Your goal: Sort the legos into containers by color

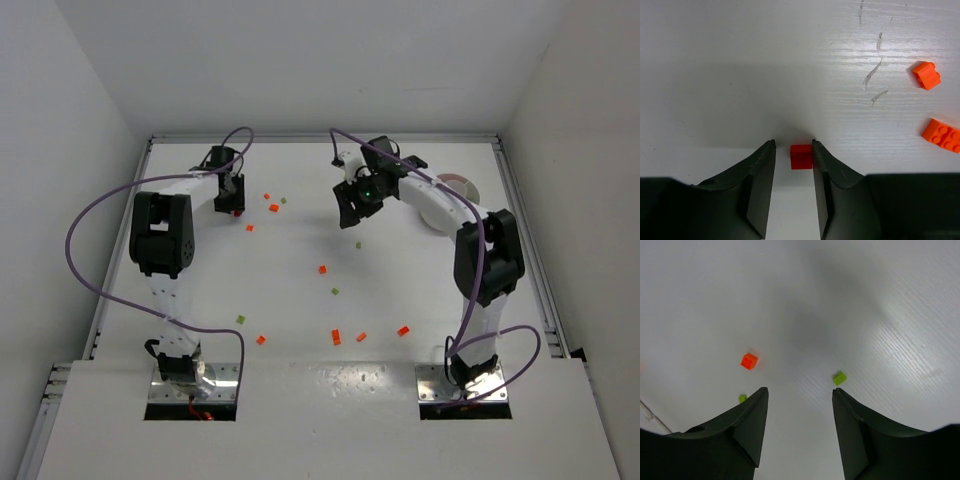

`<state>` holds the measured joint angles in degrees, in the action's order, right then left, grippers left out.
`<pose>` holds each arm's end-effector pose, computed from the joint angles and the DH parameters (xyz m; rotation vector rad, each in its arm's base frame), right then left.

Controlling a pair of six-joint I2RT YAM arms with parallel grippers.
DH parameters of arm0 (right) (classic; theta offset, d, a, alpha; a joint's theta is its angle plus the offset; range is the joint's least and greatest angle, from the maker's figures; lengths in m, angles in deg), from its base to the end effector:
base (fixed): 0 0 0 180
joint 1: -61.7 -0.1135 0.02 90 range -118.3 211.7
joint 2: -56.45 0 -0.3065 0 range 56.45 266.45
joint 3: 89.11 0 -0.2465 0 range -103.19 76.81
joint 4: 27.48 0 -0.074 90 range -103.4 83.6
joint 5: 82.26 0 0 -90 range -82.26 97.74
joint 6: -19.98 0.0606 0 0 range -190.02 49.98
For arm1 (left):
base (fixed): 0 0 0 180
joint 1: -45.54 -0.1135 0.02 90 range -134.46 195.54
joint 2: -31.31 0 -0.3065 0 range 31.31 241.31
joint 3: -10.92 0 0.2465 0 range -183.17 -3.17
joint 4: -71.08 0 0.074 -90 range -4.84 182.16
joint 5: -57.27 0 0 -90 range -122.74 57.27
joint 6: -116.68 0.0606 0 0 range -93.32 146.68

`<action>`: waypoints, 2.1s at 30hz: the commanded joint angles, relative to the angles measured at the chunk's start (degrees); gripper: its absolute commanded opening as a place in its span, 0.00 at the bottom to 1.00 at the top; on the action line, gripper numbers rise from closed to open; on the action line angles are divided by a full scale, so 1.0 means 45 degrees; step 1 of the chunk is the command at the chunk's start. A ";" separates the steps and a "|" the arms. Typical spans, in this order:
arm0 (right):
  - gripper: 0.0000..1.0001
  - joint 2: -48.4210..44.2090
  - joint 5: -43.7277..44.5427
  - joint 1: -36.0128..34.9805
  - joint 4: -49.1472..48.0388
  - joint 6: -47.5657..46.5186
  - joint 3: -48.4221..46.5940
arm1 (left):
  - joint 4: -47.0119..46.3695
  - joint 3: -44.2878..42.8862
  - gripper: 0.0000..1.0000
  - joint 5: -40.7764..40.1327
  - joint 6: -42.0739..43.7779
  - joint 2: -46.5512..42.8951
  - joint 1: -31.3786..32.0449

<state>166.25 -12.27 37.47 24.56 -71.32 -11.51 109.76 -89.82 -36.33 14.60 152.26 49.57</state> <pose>0.3880 0.1974 0.2574 -0.7036 2.5331 0.5966 0.4775 -0.0298 0.1761 -0.2048 2.5874 -0.0205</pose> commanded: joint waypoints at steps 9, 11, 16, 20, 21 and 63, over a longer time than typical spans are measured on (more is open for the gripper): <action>0.54 0.0366 -0.0495 0.0013 0.0179 -0.0102 -0.0726 | 0.0256 0.1033 0.32 0.0563 0.0047 -0.0430 -0.0134; 0.54 0.0482 -0.0495 0.0013 0.0179 -0.0102 -0.0726 | 0.0256 0.1149 0.32 0.0565 0.0047 -0.0431 -0.0134; 0.54 0.0600 -0.0612 0.0013 0.0296 -0.0102 -0.0844 | 0.0256 0.1287 0.37 0.0682 -0.0070 -0.0549 -0.0134; 0.54 0.0600 -0.0749 0.0013 0.0296 -0.0102 -0.0844 | 0.0256 0.1287 0.39 0.0682 -0.0070 -0.0549 -0.0134; 0.54 0.0600 -0.0749 0.0013 0.0296 -0.0102 -0.0844 | 0.0256 0.1287 0.37 0.0682 -0.0070 -0.0549 -0.0134; 0.57 -0.0943 -0.7565 -0.1510 -0.7362 -0.0529 0.2478 | -0.4508 0.5525 0.00 1.7575 -0.5108 -0.4826 0.0823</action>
<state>161.88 -43.55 31.72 -7.31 -70.49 3.38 93.50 -64.97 39.19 -5.96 130.31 53.44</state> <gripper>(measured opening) 0.567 0.239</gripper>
